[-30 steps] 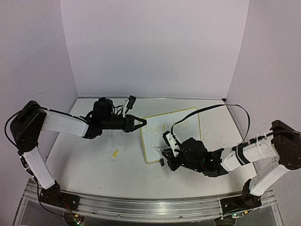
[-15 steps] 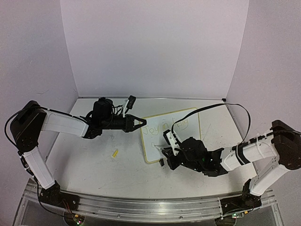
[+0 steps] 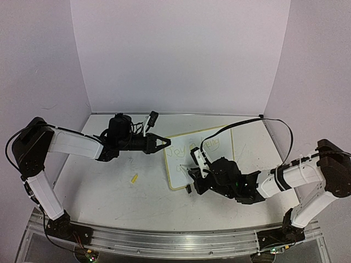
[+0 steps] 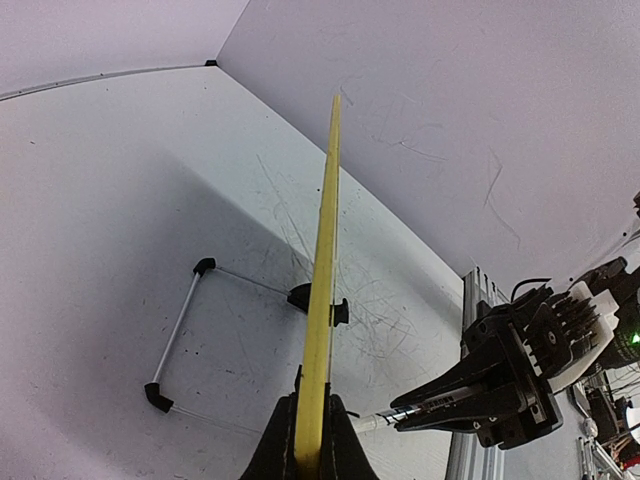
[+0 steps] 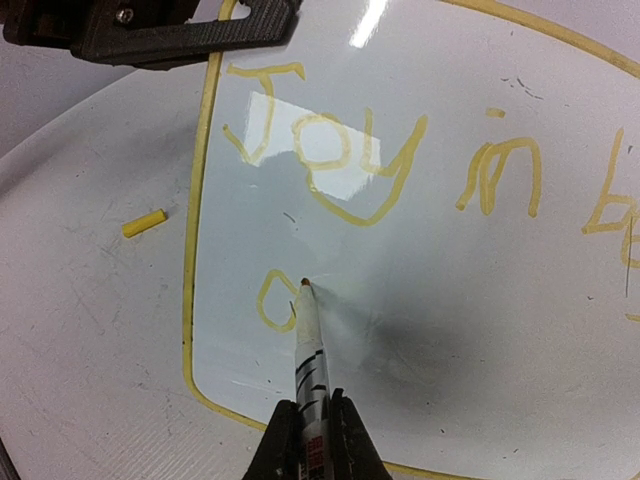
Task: Write a sentence on the whiteboard
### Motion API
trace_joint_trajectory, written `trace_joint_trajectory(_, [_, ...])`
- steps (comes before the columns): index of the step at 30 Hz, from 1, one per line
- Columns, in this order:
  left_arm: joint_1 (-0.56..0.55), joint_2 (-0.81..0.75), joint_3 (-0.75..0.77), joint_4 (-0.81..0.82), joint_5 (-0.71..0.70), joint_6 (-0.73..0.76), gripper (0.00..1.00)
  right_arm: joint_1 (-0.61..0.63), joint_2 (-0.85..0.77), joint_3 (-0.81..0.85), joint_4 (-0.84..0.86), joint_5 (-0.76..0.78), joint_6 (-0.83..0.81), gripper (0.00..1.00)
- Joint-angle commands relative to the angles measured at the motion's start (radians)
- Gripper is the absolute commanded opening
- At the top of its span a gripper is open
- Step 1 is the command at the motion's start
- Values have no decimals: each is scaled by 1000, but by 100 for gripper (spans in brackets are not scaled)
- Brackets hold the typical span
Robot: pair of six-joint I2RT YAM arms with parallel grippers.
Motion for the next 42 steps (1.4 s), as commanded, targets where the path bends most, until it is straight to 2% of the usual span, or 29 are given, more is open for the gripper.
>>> trace_joint_trajectory(1, [4,24,22,-106,-109,54,0,-23,-2,14,-5,35,14,0])
trace_joint_trajectory(20, [4,20,20,-107,-111,59,0,-12,9,-32,-56,-15,80,0])
trace_joint_trajectory(36, [4,11,11,-111,-118,61,0,-9,-20,-56,-76,14,101,0])
trace_joint_trajectory(42, [4,9,12,-113,-123,62,0,-9,-129,-88,0,-32,67,0])
